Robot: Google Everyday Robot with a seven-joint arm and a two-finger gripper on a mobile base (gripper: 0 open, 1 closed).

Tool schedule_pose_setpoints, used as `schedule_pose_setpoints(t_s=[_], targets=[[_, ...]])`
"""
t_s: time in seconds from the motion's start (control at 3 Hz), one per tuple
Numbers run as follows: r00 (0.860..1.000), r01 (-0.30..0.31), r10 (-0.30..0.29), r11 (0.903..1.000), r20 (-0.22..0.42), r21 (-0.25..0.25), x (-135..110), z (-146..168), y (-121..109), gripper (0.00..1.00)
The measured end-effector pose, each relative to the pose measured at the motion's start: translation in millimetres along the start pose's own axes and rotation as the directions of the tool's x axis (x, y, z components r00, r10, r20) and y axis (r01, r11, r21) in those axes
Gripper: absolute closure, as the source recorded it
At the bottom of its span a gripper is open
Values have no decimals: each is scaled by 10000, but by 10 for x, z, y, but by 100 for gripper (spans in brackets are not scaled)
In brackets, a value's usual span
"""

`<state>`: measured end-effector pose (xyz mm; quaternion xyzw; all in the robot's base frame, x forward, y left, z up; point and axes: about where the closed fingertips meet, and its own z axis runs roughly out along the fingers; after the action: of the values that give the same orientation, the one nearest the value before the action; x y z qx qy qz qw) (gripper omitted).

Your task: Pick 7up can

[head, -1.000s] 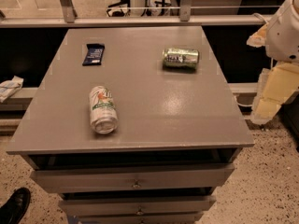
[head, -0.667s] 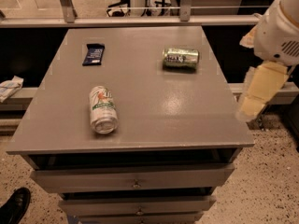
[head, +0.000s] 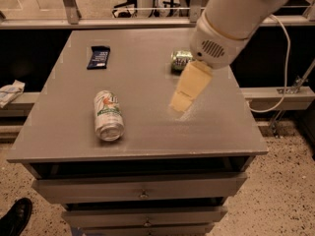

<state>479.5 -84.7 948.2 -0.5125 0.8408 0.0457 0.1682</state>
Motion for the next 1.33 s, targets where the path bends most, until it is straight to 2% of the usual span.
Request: schedule_pose_setpoints(t_s=[0.33, 0.67, 1.0, 1.33], targets=[[9949, -1007, 1007, 9949, 63, -17, -71, 13, 23, 0], [9947, -1023, 1023, 9948, 65, -14, -71, 12, 23, 0], [9901, -1380, 1377, 9904, 282, 90, -233, 83, -10, 0], [9762, -2138, 2126, 9765, 428, 271, -638, 342, -154, 0]])
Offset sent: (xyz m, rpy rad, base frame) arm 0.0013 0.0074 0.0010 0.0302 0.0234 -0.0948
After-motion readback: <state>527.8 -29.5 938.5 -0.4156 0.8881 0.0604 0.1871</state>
